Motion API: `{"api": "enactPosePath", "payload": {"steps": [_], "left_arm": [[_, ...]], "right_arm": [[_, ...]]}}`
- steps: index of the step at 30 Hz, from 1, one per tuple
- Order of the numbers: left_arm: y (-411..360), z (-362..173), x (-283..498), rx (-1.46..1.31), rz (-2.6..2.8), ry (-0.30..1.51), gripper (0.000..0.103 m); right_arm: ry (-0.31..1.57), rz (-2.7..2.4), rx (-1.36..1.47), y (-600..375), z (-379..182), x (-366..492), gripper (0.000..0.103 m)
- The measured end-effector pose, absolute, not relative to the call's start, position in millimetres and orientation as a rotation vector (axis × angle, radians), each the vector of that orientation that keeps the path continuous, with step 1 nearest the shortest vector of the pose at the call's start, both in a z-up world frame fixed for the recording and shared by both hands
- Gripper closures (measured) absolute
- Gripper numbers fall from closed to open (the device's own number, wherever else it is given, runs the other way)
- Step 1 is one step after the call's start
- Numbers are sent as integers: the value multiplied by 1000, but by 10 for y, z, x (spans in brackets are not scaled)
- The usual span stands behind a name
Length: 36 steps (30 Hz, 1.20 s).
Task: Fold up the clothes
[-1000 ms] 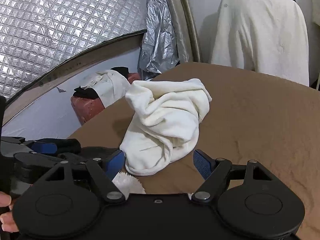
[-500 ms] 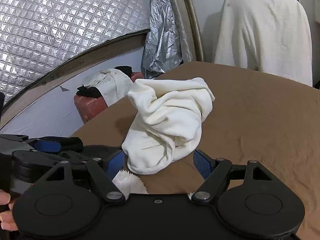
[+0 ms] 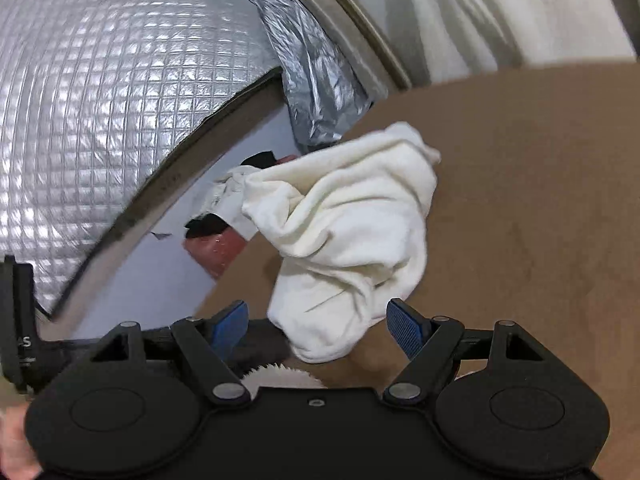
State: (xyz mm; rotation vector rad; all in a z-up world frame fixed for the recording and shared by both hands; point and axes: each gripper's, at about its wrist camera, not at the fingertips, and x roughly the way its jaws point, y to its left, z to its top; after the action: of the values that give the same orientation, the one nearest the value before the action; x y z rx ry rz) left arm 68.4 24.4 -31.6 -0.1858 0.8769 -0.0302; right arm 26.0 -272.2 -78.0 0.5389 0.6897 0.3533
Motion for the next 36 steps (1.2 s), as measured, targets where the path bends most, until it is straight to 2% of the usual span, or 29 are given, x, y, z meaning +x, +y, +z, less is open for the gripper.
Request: {"api": "enactPosePath", "payload": {"steps": [10, 16, 24, 27, 31, 36], "left_arm": [[725, -426, 1942, -410, 159, 810, 0], [1027, -1013, 2556, -641, 129, 971, 0], [1221, -1742, 2858, -874, 22, 1105, 0], [1202, -1880, 2896, -914, 11, 1123, 0], [1114, -2086, 2949, -987, -49, 1140, 0], [1063, -2373, 2889, -1334, -223, 1119, 1]], "right_arm": [[681, 322, 758, -2913, -908, 1451, 18], [658, 222, 997, -3170, -1347, 1983, 17], [670, 148, 1196, -2954, -2076, 2422, 17], [690, 190, 1215, -2914, -2164, 2554, 22], [720, 246, 1224, -2856, -2258, 2718, 22], [758, 315, 1233, -2784, -2375, 2922, 22]]}}
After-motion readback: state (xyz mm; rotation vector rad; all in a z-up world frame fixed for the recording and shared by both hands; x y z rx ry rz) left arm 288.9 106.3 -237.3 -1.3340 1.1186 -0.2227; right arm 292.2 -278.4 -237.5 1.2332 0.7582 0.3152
